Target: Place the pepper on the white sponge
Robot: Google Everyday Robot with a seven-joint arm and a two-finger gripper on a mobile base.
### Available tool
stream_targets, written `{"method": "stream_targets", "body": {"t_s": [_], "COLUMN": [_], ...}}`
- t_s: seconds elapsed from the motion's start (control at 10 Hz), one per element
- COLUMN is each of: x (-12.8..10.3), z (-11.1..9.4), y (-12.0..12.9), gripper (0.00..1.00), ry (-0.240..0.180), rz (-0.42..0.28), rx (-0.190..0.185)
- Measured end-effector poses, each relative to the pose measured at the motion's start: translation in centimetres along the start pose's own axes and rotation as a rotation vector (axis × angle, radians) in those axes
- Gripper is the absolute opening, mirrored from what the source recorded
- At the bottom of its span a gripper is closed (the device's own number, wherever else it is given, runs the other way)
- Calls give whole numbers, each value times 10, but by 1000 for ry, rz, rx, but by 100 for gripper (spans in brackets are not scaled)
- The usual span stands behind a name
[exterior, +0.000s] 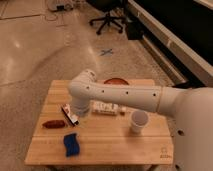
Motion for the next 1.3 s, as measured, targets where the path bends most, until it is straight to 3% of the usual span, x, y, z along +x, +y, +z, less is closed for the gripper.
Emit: {"method": "stream_targets", "body": {"t_s": [0.3,0.6,1.3], "x": [-17,-20,-39], "z": [25,50,111], "y": [-31,-61,-108], "gripper": [65,65,65], "ry": [-52,-82,-84], "rz": [-12,-23,-91], "rx": [10,-2,-67]}}
